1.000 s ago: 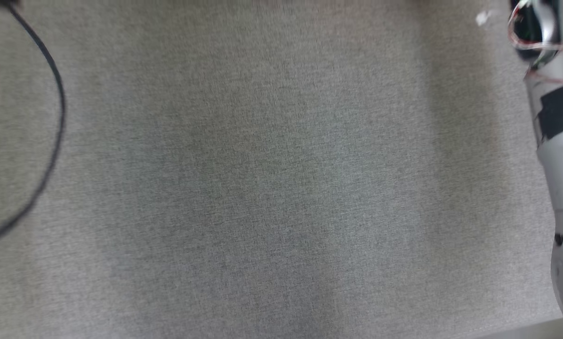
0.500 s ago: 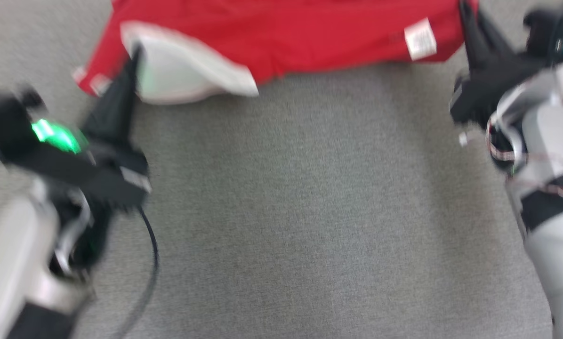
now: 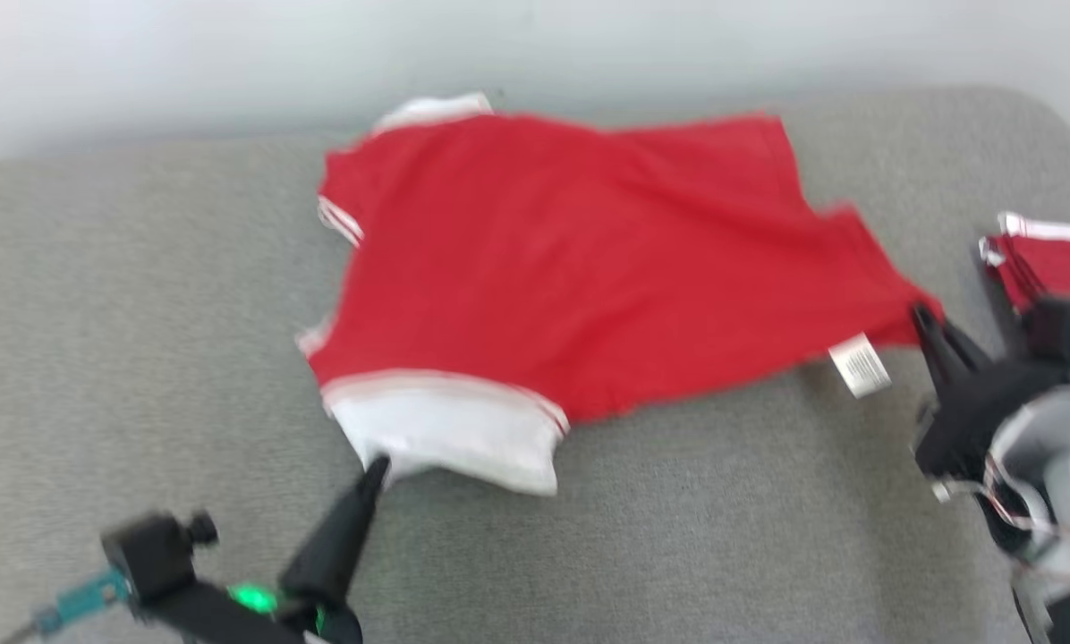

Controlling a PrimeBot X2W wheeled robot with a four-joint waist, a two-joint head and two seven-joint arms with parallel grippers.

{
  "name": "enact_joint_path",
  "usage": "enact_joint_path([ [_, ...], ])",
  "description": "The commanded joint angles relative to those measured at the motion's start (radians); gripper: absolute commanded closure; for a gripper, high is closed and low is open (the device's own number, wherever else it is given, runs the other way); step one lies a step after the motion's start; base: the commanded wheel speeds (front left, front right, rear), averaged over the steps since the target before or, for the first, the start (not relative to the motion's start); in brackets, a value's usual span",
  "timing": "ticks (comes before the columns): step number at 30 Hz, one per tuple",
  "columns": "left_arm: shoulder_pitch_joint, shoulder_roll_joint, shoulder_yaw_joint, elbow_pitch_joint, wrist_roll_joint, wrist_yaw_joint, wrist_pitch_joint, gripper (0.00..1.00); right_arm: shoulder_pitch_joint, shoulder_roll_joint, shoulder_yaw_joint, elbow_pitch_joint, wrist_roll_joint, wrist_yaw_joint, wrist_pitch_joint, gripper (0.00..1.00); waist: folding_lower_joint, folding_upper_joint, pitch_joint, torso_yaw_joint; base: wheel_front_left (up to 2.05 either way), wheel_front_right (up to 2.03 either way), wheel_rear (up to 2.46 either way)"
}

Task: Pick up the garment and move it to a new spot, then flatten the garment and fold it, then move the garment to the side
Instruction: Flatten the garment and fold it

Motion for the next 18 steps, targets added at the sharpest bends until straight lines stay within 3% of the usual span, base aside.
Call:
enact_joint_path([
  [1,0.045,-0.007,-0.009,-0.009,-0.017,-0.002,-0.011,1.0,0.059,-0.006,-0.034,-0.033,0.007,-0.003,0.018,1.0,0.0003,0.0,-0.074,0.048,0.0,0.0,0.0],
  [11,0.22,-0.008,-0.043,0.01,-0.105,-0.002,-0.018,1.0,0.34,0.066,-0.218,-0.219,-0.075,-0.003,0.153,1.0,0.0003,0.0,-0.135,0.075,0.0,0.0,0.0],
  [18,0.29,-0.007,-0.064,0.057,-0.142,0.003,0.006,1.0,0.468,0.117,-0.254,-0.255,-0.132,-0.003,0.197,1.0,0.0003,0.0,-0.14,0.077,0.0,0.0,0.0],
])
